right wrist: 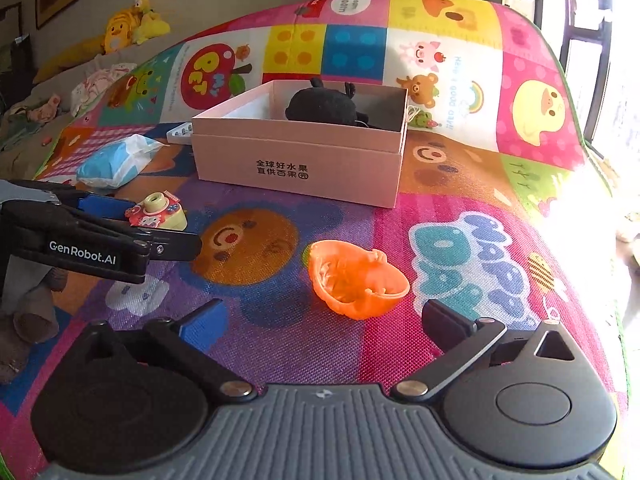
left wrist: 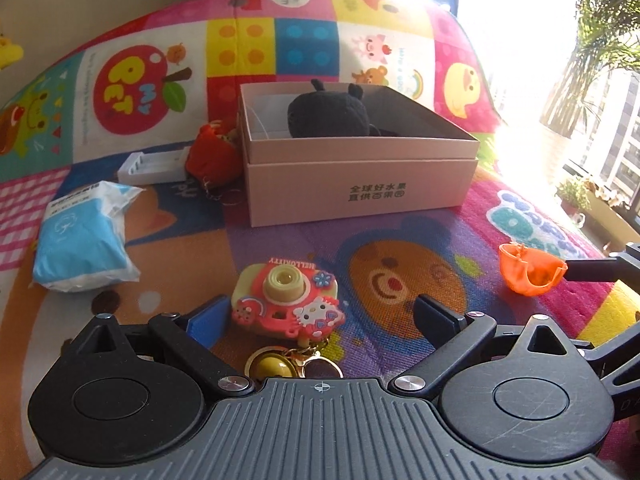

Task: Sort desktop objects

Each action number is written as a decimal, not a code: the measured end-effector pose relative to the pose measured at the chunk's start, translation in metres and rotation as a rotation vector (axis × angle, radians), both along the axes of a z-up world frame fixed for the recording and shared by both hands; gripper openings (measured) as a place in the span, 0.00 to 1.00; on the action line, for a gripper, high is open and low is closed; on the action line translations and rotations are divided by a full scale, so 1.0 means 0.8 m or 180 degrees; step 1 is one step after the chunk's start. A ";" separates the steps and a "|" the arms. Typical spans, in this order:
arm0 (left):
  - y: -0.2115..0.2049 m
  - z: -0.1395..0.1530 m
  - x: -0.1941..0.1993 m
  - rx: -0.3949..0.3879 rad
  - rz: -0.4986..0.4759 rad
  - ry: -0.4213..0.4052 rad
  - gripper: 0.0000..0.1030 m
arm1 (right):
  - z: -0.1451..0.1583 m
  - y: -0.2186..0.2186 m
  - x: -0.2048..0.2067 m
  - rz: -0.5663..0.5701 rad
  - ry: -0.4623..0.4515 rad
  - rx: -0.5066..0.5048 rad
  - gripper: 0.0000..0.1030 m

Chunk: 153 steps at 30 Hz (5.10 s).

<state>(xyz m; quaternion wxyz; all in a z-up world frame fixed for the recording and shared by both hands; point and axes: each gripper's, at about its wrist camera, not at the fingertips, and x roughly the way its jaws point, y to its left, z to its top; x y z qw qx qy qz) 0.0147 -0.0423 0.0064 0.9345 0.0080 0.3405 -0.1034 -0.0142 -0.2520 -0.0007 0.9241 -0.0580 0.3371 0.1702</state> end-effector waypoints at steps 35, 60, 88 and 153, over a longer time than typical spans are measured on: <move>-0.015 0.006 -0.026 0.0205 -0.0076 -0.0010 0.64 | -0.001 -0.001 0.036 -0.0310 0.0170 0.0048 0.80; -0.028 0.171 0.086 -0.0032 -0.0141 -0.0988 0.64 | 0.210 -0.042 0.056 -0.0256 -0.1078 0.0372 0.51; 0.078 0.048 0.016 -0.0259 0.0631 -0.0435 0.94 | 0.093 0.037 0.248 -0.0308 0.0162 -0.0009 0.67; 0.160 0.022 -0.066 -0.0129 0.1091 -0.0073 1.00 | 0.035 0.177 0.093 0.1286 0.0917 -0.0257 0.43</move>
